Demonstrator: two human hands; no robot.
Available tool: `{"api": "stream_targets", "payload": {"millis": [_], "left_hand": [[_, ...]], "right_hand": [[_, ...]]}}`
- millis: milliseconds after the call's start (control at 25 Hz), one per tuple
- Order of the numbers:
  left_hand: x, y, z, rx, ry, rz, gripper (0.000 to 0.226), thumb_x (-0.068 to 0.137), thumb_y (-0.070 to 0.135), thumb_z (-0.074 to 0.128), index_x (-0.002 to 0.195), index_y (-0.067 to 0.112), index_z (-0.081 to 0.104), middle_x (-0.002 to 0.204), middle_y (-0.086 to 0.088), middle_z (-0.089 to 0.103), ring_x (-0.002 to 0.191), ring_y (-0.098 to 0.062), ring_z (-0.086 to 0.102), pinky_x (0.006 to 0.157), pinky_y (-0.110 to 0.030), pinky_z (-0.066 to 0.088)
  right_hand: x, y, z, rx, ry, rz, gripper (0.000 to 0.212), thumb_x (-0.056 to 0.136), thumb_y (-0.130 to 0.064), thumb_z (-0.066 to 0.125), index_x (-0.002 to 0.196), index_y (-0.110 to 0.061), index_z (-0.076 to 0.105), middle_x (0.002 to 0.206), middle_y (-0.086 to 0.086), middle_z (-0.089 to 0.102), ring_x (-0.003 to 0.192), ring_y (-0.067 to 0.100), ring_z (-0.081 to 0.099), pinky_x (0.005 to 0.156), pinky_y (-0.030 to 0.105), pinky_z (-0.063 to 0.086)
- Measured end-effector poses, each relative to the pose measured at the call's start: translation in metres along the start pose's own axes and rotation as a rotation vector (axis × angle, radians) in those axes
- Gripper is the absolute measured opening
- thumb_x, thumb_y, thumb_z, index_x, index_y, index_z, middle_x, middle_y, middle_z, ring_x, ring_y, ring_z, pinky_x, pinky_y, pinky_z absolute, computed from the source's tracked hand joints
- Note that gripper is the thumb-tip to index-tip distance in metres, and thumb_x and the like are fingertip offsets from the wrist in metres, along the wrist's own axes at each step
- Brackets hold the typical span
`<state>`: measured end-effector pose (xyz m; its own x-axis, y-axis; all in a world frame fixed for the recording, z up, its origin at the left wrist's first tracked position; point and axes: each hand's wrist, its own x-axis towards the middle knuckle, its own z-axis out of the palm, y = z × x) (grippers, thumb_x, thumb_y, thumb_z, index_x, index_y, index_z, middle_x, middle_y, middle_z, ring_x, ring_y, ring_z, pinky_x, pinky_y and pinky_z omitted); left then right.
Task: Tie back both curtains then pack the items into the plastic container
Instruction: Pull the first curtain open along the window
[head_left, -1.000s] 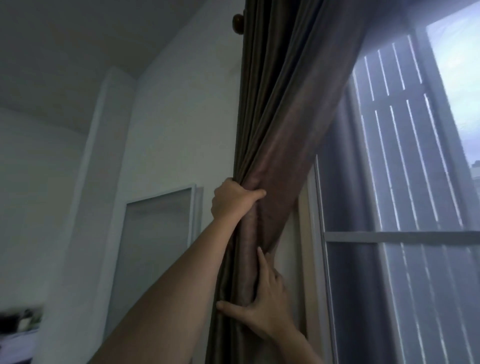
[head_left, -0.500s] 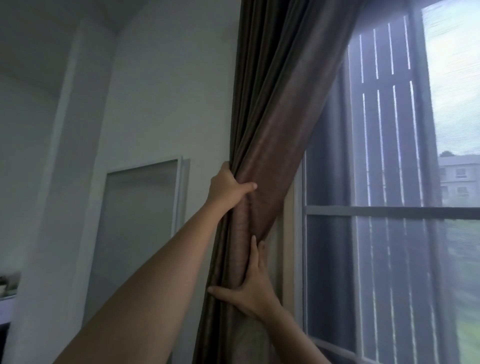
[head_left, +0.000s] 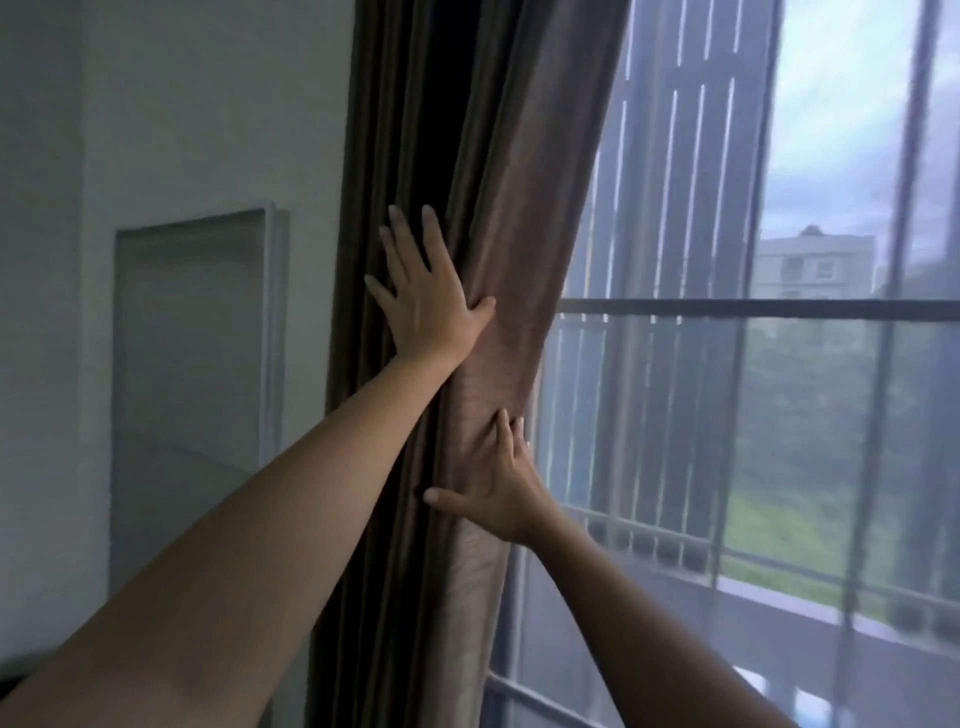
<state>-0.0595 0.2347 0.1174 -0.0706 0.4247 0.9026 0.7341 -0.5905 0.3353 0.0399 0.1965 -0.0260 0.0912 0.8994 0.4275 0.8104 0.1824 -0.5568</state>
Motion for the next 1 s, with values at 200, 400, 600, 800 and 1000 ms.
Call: {"api": "stream_targets", "payload": {"millis": [200, 400, 600, 800, 1000], "left_hand": [[-0.066, 0.108, -0.002, -0.021, 0.034, 0.180, 0.091, 0.087, 0.045, 0.055, 0.149, 0.006, 0.000, 0.157, -0.019, -0.004, 0.145, -0.033, -0.004, 0.113, -0.055, 0.004], [-0.121, 0.236, 0.002, -0.269, -0.003, 0.371, 0.073, 0.092, 0.042, 0.045, 0.149, 0.007, 0.015, 0.157, -0.014, 0.009, 0.146, -0.029, 0.007, 0.114, -0.045, 0.003], [-0.162, 0.367, -0.002, -0.672, -0.130, 0.315, 0.068, 0.093, 0.048, 0.031, 0.149, 0.014, 0.014, 0.158, -0.007, 0.009, 0.146, -0.023, 0.008, 0.116, -0.039, 0.005], [-0.196, 0.463, 0.002, -0.949, -0.233, 0.411, 0.072, 0.091, 0.051, 0.028, 0.149, 0.012, 0.011, 0.159, -0.007, 0.006, 0.146, -0.023, 0.006, 0.117, -0.043, 0.019], [-0.206, 0.534, 0.029, -1.018, -0.274, 0.448, 0.087, 0.090, 0.061, 0.038, 0.149, 0.009, 0.001, 0.159, -0.010, -0.004, 0.146, -0.023, -0.005, 0.118, -0.041, 0.006]], "right_hand": [[-0.101, 0.048, -0.083, -0.062, 0.146, 0.039, 0.126, 0.062, -0.074, 0.063, 0.148, -0.024, -0.014, 0.157, 0.002, -0.019, 0.145, 0.019, -0.014, 0.119, 0.045, 0.011], [-0.211, 0.097, -0.169, -0.252, 0.515, 0.098, 0.108, 0.068, -0.074, 0.057, 0.149, -0.025, 0.005, 0.160, 0.001, -0.001, 0.147, 0.020, 0.004, 0.115, 0.039, 0.018], [-0.307, 0.128, -0.254, -0.660, 0.825, 0.150, 0.091, 0.076, -0.070, 0.053, 0.146, -0.021, 0.022, 0.159, 0.004, 0.013, 0.146, 0.022, 0.012, 0.111, 0.031, 0.006], [-0.351, 0.160, -0.300, -0.894, 1.135, 0.279, 0.086, 0.077, -0.066, 0.050, 0.142, -0.014, 0.030, 0.152, 0.013, 0.031, 0.142, 0.028, 0.023, 0.112, 0.042, 0.019], [-0.360, 0.216, -0.339, -0.831, 1.084, 0.515, 0.114, 0.068, -0.071, 0.062, 0.148, -0.015, 0.005, 0.159, 0.009, 0.006, 0.143, 0.020, -0.006, 0.118, 0.042, 0.006]]}}
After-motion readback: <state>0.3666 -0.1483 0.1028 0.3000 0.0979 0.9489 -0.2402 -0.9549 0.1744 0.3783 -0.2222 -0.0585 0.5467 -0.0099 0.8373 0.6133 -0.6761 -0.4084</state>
